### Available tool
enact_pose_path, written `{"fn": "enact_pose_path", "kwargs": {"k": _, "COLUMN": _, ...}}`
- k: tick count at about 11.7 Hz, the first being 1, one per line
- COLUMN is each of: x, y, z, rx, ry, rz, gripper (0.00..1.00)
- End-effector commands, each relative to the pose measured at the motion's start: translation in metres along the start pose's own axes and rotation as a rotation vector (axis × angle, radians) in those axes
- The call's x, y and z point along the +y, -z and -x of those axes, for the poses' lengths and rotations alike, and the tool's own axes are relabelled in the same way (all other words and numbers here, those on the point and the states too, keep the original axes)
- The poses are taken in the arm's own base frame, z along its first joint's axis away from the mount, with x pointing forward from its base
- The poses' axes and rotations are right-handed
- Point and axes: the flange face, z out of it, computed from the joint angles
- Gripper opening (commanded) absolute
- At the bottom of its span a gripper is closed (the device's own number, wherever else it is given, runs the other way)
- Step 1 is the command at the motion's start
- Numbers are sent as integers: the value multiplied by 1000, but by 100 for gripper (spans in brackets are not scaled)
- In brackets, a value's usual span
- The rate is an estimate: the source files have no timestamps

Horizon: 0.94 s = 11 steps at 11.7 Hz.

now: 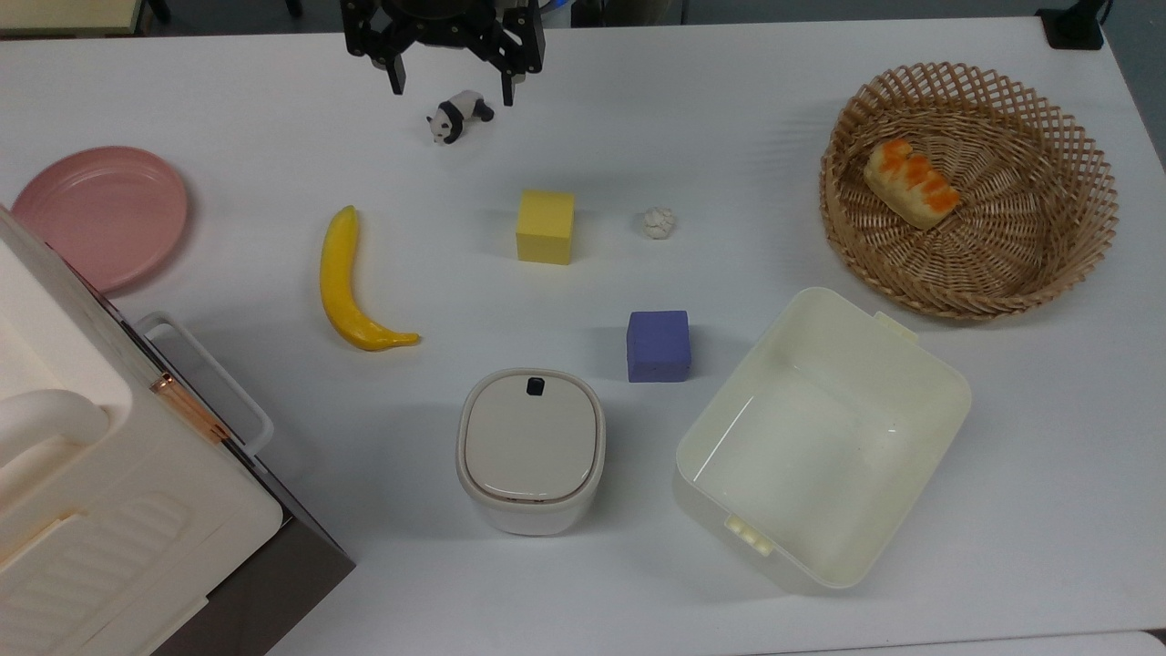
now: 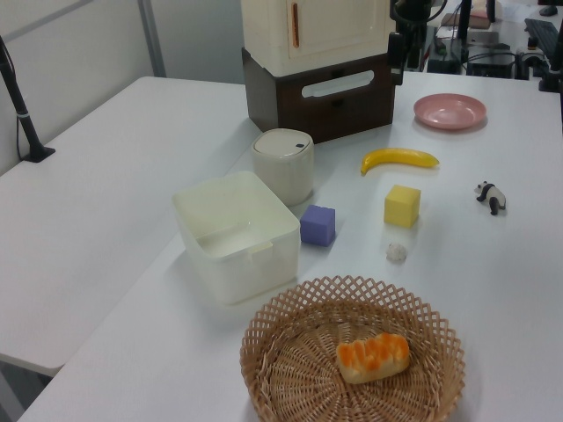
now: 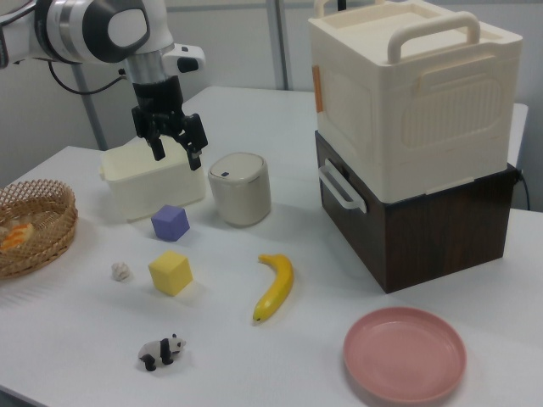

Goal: Open the trash can

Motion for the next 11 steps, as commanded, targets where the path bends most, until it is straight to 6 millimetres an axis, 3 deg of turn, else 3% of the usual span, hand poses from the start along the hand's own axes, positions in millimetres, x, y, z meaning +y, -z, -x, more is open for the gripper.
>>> {"fn": "enact_pose_path", "kwargs": {"k": 1, "x": 1, "y": -21, "z": -10, "rx": -25, "ry": 30, "rz": 6, "gripper": 100}}
{"fn": "enact_pose_path", "kwargs": {"k": 6, "x": 6, "y": -9, "z": -6, "rx": -5, "ry": 26, "rz": 4, "gripper": 100}}
{"fn": "enact_pose_path", "kwargs": {"k": 11, "x": 1, "y": -10, "z": -4, "rx": -8, "ry": 28, "rz": 5, "gripper": 100}}
